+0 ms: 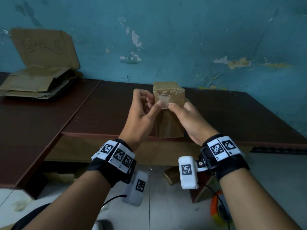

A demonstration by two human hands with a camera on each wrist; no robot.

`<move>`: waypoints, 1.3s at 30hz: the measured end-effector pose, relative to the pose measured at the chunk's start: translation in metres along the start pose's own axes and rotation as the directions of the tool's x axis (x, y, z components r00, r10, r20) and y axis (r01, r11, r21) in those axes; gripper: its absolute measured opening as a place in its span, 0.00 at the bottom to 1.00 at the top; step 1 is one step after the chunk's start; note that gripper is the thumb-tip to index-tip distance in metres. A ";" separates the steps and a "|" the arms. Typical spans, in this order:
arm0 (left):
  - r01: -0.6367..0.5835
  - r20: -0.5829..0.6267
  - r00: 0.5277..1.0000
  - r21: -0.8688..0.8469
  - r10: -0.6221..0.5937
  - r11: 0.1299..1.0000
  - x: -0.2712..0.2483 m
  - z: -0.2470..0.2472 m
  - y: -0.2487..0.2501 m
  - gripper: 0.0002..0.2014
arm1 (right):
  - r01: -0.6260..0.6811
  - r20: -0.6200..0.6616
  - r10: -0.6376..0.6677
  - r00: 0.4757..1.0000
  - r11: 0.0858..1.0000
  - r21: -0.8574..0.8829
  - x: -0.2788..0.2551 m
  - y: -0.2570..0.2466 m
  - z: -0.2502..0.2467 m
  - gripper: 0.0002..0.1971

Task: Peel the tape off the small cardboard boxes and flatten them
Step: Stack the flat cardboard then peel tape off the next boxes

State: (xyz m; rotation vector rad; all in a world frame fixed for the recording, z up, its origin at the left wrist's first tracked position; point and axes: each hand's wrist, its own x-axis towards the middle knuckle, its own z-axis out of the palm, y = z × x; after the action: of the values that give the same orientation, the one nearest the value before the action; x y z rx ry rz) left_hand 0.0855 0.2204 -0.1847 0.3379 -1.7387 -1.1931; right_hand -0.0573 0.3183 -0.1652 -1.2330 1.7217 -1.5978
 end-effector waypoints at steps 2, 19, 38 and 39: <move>0.074 -0.022 0.997 -0.005 -0.074 0.997 0.001 0.003 -0.004 0.16 | 0.000 0.029 0.000 1.000 1.000 0.000 -0.001 -0.002 0.003 0.16; 0.292 0.298 0.929 -0.221 -0.221 0.930 0.009 0.005 -0.018 0.39 | -0.144 -0.075 0.146 0.986 0.989 0.034 -0.004 -0.007 0.007 0.33; 0.239 0.242 0.953 -0.226 -0.183 0.944 0.006 0.002 -0.015 0.34 | -0.082 -0.017 0.084 0.996 0.992 0.098 0.000 -0.008 0.016 0.52; 0.246 0.258 0.948 -0.215 -0.187 0.945 0.006 0.001 -0.015 0.38 | -0.096 -0.004 0.097 0.995 0.988 0.124 0.000 -0.009 0.015 0.56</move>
State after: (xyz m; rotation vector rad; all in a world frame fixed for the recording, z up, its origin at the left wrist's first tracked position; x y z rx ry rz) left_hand 0.0774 0.2098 -0.1941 0.2521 -1.7598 -1.6489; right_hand -0.0422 0.3116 -0.1599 -1.0675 1.6363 -1.6298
